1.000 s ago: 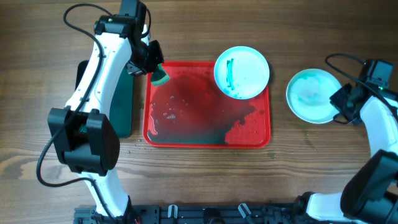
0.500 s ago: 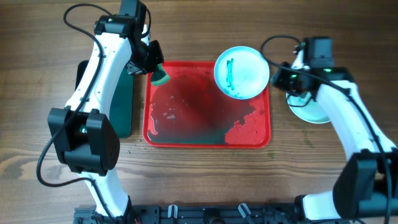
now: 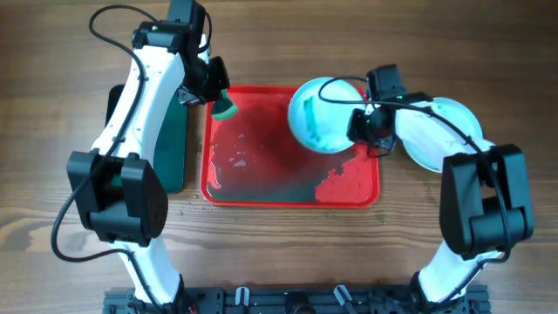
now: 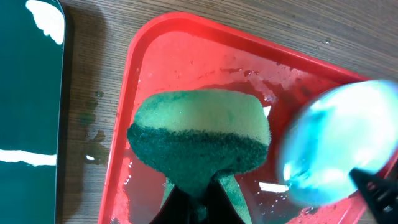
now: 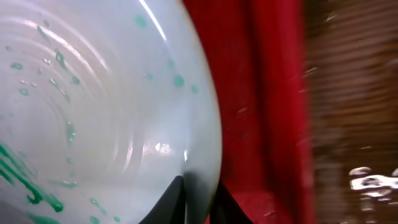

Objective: Clean dirty plates on tray and stack at the side
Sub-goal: 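Grasp the last plate's rim with the right gripper and drag it to tray center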

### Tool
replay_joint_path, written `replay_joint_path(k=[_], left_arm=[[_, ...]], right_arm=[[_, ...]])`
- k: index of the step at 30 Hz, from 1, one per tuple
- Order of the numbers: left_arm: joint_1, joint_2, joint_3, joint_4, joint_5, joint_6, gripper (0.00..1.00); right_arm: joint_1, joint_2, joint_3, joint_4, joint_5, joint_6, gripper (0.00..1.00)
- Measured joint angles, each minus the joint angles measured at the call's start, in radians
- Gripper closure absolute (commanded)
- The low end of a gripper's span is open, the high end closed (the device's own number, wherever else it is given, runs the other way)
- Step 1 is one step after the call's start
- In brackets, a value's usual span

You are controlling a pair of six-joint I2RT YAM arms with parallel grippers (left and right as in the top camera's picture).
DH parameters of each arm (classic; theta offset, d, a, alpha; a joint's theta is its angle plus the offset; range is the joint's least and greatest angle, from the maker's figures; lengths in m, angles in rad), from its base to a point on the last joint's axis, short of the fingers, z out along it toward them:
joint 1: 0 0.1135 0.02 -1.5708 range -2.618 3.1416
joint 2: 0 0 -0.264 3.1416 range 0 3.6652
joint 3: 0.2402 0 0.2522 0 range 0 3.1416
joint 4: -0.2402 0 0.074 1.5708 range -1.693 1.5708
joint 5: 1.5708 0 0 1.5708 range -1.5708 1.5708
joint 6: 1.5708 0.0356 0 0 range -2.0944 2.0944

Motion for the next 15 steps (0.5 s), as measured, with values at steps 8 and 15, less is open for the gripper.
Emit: replay_joint_path(k=[8, 15], left_arm=[[0.000, 0.000, 0.000, 0.000, 0.000, 0.000, 0.96], [0.000, 0.000, 0.000, 0.000, 0.000, 0.000, 0.96]], right_arm=[[0.114, -0.054, 0.069, -0.141, -0.129, -0.161, 0.29], [0.114, -0.060, 0.112, 0.065, -0.002, -0.330, 0.35]])
